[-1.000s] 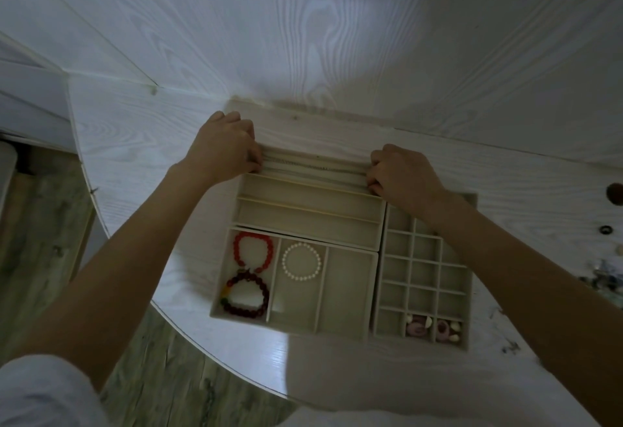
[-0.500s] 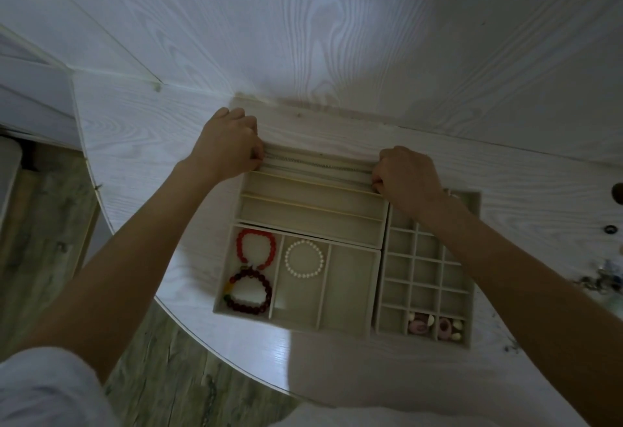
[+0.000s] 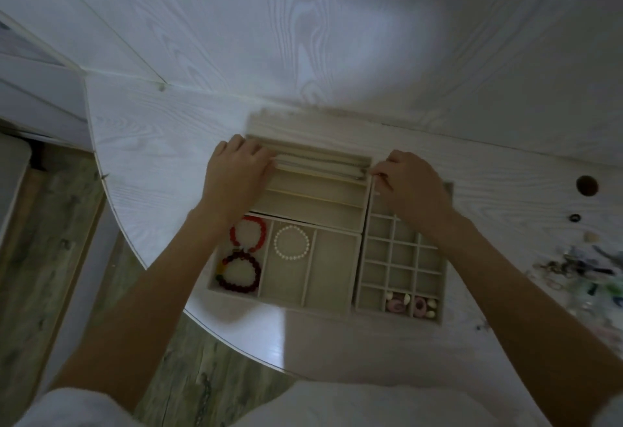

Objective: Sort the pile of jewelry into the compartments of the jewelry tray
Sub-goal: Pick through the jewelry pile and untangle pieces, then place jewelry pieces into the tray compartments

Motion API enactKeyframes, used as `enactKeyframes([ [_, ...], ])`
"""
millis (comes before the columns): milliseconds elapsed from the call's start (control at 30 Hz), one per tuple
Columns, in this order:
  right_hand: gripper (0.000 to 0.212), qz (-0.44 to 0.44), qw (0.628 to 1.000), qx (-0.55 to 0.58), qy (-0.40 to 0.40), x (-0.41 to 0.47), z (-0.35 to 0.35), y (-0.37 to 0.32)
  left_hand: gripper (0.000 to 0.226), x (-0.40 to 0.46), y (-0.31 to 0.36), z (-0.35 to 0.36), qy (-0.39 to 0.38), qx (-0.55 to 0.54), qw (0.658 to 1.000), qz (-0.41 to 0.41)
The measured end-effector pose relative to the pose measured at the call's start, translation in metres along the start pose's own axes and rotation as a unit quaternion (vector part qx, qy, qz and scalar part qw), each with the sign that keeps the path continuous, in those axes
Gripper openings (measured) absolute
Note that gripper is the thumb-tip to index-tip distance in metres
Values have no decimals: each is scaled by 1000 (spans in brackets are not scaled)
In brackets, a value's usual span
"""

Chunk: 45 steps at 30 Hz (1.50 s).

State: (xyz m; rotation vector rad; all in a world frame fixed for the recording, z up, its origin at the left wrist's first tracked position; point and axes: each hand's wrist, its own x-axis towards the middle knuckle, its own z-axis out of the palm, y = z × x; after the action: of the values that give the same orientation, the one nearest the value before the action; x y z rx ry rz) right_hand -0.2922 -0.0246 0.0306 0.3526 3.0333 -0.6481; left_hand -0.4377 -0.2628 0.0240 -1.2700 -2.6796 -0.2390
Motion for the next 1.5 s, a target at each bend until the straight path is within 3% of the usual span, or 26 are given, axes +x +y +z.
enactKeyframes([
  [67, 18, -30, 999, 7, 40, -33, -14, 7, 22, -18, 41, -3, 39, -83, 996, -17],
  [133, 17, -50, 999, -2, 15, -78, -25, 22, 20, -35, 95, -2, 56, -176, 982, -39],
  [267, 19, -6, 998, -41, -38, -169, -33, 83, 25, -51, 204, 10, 6, -297, 954, -47],
  [367, 16, 75, 996, -37, -19, -220, -33, 126, 30, -53, 266, 20, -39, -244, 969, -18],
  [500, 19, 200, 979, 9, 42, -242, -36, 162, 47, -58, 296, 30, -116, -165, 978, -52],
  [700, 24, 233, 963, 16, 138, -210, -52, 222, 38, -66, 303, 37, -99, -103, 984, -107],
  [833, 30, 266, 953, 63, 130, -178, -59, 253, 37, -64, 318, 33, -92, -94, 983, -132],
  [967, 21, 225, 969, 75, 73, -163, -54, 265, 38, -64, 335, 33, -75, -52, 986, -143],
  [1200, 14, 28, 994, 101, 6, -164, -32, 236, 41, -66, 343, 34, -53, -26, 978, -198],
  [1500, 8, -25, 992, 122, 15, -168, -20, 202, 36, -72, 334, 41, -34, -80, 980, -180],
])
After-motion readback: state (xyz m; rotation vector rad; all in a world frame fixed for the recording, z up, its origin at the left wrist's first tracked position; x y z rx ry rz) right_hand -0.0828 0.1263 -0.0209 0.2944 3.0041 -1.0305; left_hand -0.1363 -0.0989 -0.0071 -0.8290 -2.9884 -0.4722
